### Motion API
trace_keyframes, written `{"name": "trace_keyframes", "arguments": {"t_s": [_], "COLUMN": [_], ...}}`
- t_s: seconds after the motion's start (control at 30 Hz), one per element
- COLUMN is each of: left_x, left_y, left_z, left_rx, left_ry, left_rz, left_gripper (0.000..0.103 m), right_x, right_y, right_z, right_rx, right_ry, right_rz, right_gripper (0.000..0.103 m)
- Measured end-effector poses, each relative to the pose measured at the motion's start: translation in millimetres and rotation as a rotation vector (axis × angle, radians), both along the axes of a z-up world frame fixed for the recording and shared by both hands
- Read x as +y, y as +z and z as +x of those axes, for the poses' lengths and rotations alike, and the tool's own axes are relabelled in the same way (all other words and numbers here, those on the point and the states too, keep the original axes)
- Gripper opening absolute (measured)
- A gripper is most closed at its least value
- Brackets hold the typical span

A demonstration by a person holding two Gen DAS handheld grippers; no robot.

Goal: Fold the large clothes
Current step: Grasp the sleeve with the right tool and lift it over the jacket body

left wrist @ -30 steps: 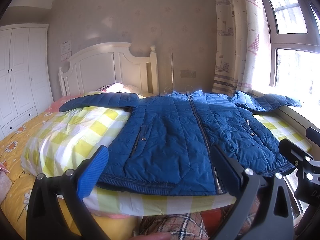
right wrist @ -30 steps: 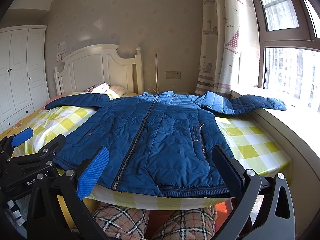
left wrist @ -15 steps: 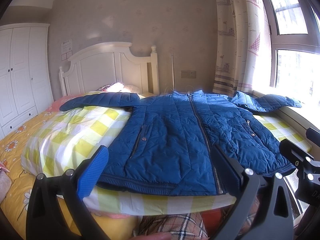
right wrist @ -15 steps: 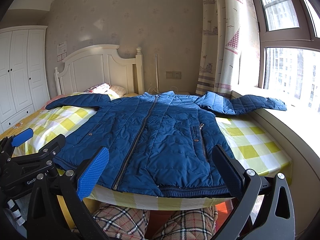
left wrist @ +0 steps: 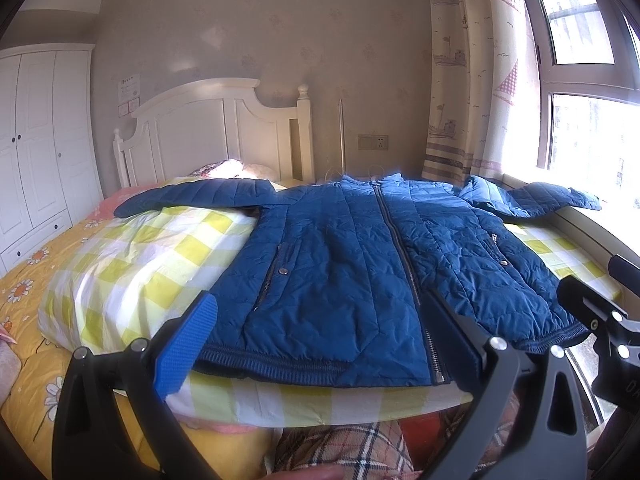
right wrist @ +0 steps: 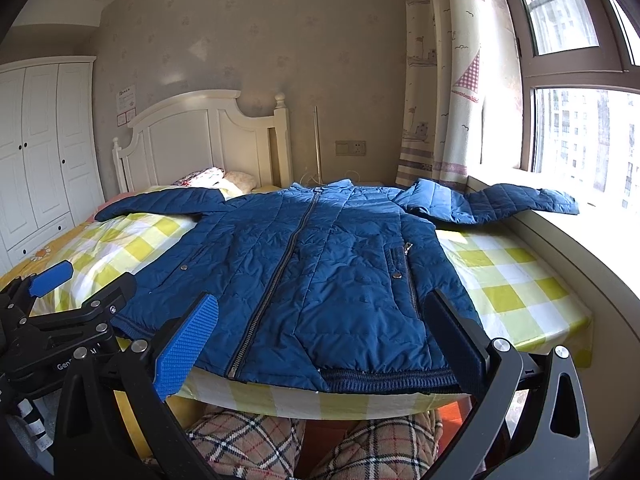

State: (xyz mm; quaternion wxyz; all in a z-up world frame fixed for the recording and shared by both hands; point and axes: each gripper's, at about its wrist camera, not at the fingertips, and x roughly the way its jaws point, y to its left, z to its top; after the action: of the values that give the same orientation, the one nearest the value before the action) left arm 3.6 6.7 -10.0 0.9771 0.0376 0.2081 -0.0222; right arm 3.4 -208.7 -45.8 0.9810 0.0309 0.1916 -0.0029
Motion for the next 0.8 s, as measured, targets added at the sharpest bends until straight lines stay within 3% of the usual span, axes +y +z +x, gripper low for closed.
{"name": "trace_keyframes", "arguments": {"t_s": [0.17,0.27,0.43,0.6,0.8], "left_x": [-6.7,-15.8,-35.6,-40.9,-28.4], "left_y": [-14.1,-22.5,-35.1,-55.2,-89.6], "left_z": [43.7,101.9,211.5,308.2,373.2], "left_rx": [0.095,0.188,0.314,0.414,0.51], "left_ry": [-0.016,-0.039,-0.041,0.017,0.048], "left_rz": [-0.009,-0.001,0.076,0.09,0.051], "left_gripper": [0.101,0.101,0.101,0.101,0.101], "right_x": [-11.7,-26.3,-56.5,-102.8,-185.0], "right_y": [-9.6,-17.8,-19.2,-17.7,-8.5], "right_z": [20.6,46.2,97.8,153.8,201.1], "right_rx": [0.042,0.087,0.138,0.195,0.206], "right_ry": [-0.007,-0.032,-0.053,-0.115,-0.275], "right_rz": [0.001,0.009,0.034,0.074,0.086], "right_gripper": [0.098,0.098,0.098,0.098,0.098]}}
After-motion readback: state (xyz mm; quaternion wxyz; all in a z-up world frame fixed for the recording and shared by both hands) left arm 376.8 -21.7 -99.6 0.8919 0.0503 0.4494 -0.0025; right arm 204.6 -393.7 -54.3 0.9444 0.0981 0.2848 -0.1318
